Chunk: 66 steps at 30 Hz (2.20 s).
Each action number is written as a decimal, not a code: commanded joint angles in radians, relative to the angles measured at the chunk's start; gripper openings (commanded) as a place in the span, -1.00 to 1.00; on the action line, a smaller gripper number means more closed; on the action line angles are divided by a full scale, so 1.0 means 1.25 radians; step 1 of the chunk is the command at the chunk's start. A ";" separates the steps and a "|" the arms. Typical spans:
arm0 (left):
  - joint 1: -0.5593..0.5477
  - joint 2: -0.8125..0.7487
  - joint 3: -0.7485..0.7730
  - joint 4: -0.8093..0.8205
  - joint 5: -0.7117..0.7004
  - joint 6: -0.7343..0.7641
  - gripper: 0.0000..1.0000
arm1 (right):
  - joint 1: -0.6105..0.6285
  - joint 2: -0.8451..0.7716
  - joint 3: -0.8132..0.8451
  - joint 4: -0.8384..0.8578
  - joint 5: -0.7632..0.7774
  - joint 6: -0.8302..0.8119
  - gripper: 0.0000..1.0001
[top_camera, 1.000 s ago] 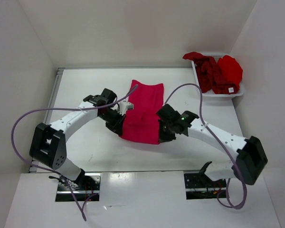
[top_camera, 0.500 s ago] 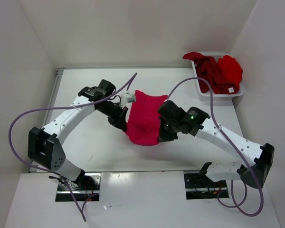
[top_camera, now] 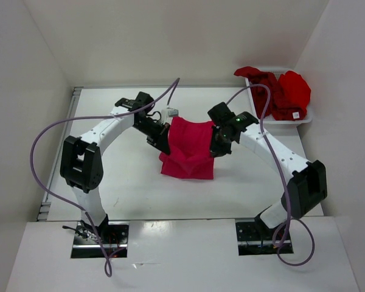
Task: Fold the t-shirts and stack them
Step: Fold the long partially folded tshirt into a neat square
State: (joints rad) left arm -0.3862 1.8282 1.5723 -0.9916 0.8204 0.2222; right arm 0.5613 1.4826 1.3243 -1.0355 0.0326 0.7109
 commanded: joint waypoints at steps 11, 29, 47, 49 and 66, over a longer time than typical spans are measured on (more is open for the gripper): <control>0.113 0.217 0.195 -0.015 0.181 -0.070 -1.00 | -0.102 0.120 0.076 0.151 -0.079 -0.086 -1.00; 0.137 0.384 0.453 0.053 0.227 -0.192 -1.00 | -0.186 0.329 0.287 0.168 -0.088 -0.120 -1.00; 0.191 0.535 0.647 0.145 0.014 -0.265 0.55 | -0.307 0.571 0.574 0.239 -0.119 -0.121 0.36; 0.191 0.511 0.672 0.138 -0.050 -0.219 0.67 | -0.307 0.579 0.608 0.214 -0.119 -0.150 0.36; 0.167 0.316 0.276 0.347 -0.277 -0.211 0.44 | -0.282 0.322 0.083 0.377 -0.124 -0.136 0.45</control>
State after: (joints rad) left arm -0.1848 2.3142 1.9491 -0.6743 0.5549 -0.0170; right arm 0.2008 1.9648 1.4605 -0.6552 -0.1097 0.5335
